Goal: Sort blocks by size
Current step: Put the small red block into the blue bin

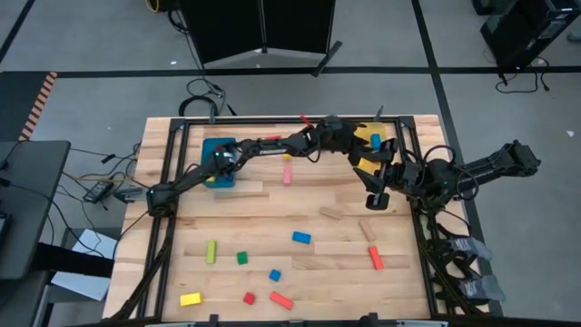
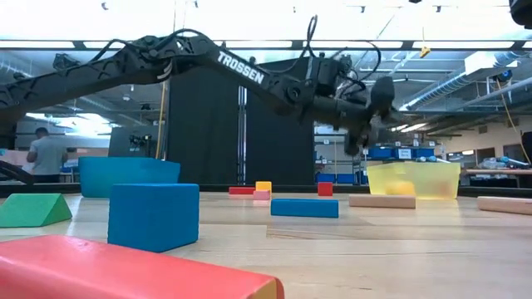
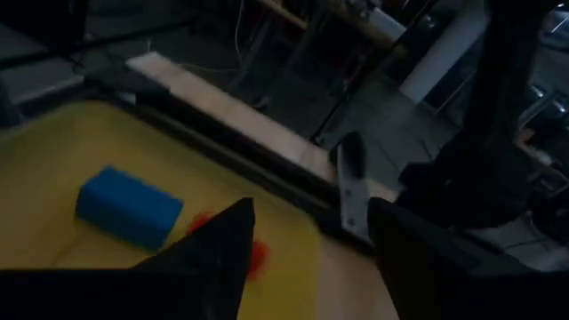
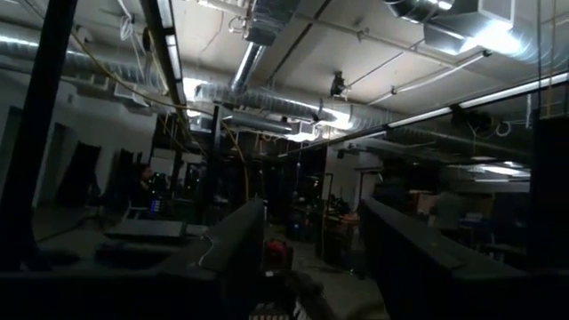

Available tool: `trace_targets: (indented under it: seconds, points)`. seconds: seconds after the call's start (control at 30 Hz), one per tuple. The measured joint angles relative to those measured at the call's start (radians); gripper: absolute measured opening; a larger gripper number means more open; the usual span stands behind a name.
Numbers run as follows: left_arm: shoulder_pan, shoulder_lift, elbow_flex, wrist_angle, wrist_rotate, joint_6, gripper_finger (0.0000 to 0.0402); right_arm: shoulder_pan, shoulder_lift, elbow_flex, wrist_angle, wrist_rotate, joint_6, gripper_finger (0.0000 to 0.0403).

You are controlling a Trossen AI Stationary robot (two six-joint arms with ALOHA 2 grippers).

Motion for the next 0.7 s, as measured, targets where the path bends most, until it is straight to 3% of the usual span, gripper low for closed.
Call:
trace_targets:
  seconds: [0.17,0.3,0.5,0.7]
  points:
    - [-0.002,-0.101,-0.045,0.009,-0.035,0.044,0.0205,0.030,0.000,0.000,-0.032,0.042,-0.002,0.0197]
    - [0.005,-0.250,-0.242,0.020,-0.086,0.097,0.0154,0.044,0.002,0.000,-0.062,0.085,-0.010,0.0203]
    - [0.030,-0.636,-0.796,0.291,-0.134,0.112,0.0091,0.048,0.026,0.000,-0.100,0.101,0.018,0.0212]
    - [-0.001,-1.052,-1.311,0.410,-0.294,0.141,0.0078,-0.008,0.147,0.005,-0.129,0.151,0.122,0.0211]
